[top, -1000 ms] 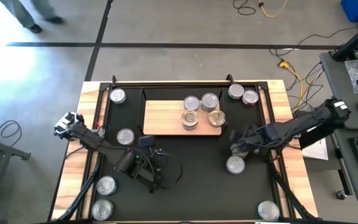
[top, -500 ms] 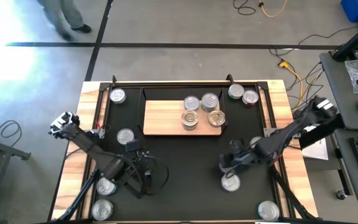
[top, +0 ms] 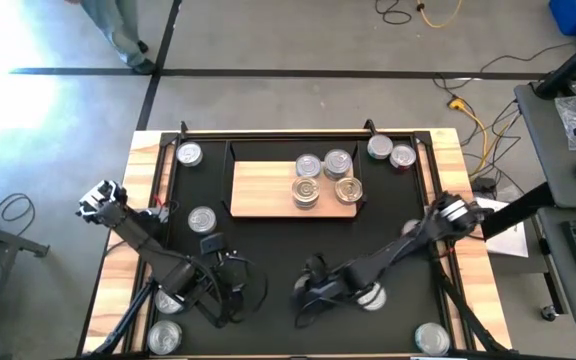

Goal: Stack canned seafood by type on shelf
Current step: Stack the blue and orange tuna can on the right blue and orange tuna can

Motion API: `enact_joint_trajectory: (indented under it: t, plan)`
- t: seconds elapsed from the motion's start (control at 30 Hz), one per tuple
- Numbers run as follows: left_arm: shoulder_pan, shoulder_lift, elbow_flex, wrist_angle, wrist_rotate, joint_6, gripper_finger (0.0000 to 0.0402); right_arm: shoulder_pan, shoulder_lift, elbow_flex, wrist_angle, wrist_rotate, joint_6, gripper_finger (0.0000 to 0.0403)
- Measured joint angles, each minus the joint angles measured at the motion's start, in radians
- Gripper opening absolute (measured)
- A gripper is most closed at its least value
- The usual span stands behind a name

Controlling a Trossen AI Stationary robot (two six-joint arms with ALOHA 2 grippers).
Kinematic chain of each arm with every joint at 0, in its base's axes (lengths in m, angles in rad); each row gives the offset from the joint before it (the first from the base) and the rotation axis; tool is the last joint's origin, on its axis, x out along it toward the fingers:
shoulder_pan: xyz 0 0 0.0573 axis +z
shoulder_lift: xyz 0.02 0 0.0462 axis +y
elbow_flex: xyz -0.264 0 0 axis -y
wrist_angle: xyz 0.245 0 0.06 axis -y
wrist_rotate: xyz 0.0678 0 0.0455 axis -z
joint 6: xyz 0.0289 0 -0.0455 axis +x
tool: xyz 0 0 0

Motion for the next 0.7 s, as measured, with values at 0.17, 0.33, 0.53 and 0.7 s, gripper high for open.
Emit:
enact_joint_trajectory:
  t: [0.17, 0.33, 0.53, 0.7]
  plan:
    - [-0.062, 0.0, -0.108, 0.057, 0.065, -0.048, 0.0398, -0.001, -0.053, 0.092, -0.073, 0.036, -0.251, 0.0013]
    - [-0.071, 0.002, -0.211, 0.305, 0.13, -0.054, 0.0398, 0.052, -0.155, 0.122, -0.152, 0.06, -0.553, 0.0013]
    - [-0.051, 0.008, -0.298, 0.63, 0.034, -0.046, 0.0398, 0.096, -0.191, 0.104, -0.441, 0.086, -0.728, 0.0013]
    - [-0.032, 0.04, -0.312, 0.756, -0.013, 0.0, 0.0398, 0.112, -0.184, 0.089, -0.427, -0.021, -0.823, 0.0013]
